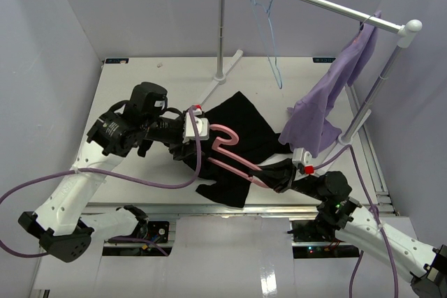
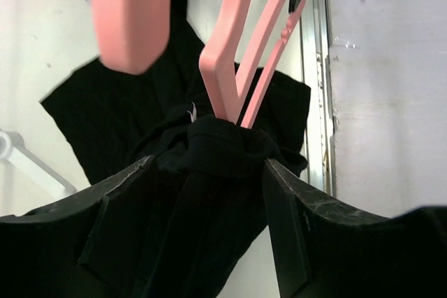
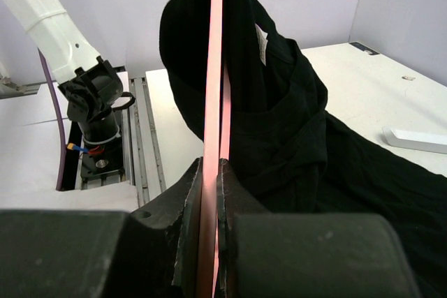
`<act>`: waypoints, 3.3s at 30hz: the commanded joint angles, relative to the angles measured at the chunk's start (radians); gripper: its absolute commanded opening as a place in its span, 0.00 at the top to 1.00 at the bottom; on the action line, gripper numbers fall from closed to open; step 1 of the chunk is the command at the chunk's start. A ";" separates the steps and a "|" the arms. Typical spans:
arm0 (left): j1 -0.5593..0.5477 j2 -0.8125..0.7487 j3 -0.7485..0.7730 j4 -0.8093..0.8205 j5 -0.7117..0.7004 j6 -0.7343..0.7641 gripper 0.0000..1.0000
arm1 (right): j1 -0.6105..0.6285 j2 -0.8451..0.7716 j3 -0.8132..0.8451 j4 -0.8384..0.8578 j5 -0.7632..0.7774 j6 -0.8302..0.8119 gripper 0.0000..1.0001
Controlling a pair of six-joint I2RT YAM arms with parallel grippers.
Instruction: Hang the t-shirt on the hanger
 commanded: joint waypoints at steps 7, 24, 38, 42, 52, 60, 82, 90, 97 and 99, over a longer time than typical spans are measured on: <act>-0.030 -0.002 -0.123 -0.017 -0.004 -0.023 0.74 | 0.000 -0.047 0.074 0.086 -0.011 -0.012 0.92; -0.043 -0.260 -0.256 0.199 -0.027 -0.058 1.00 | 0.001 -0.051 0.179 -0.091 0.251 0.108 0.41; -0.042 -0.380 -0.347 0.239 0.031 -0.073 1.00 | 0.001 -0.067 0.282 -0.319 0.532 0.264 0.41; -0.043 -0.412 -0.384 0.259 0.107 -0.033 1.00 | 0.001 0.074 0.323 -0.351 0.449 0.268 0.42; -0.043 -0.474 -0.429 0.276 0.248 0.035 1.00 | 0.001 0.291 0.394 -0.399 0.264 0.284 0.45; -0.043 -0.487 -0.455 0.273 0.309 0.077 1.00 | 0.004 0.376 0.367 -0.275 0.058 0.323 0.51; -0.042 -0.520 -0.495 0.221 0.424 0.174 1.00 | 0.029 0.349 0.329 -0.267 0.008 0.324 0.54; -0.043 -0.540 -0.513 0.234 0.427 0.175 1.00 | 0.071 0.440 0.368 -0.345 0.069 0.319 0.55; -0.043 -0.578 -0.526 0.250 0.424 0.170 1.00 | 0.116 0.542 0.422 -0.315 0.089 0.307 0.56; -0.043 -0.584 -0.534 0.259 0.426 0.167 1.00 | 0.129 0.563 0.434 -0.301 0.107 0.301 0.56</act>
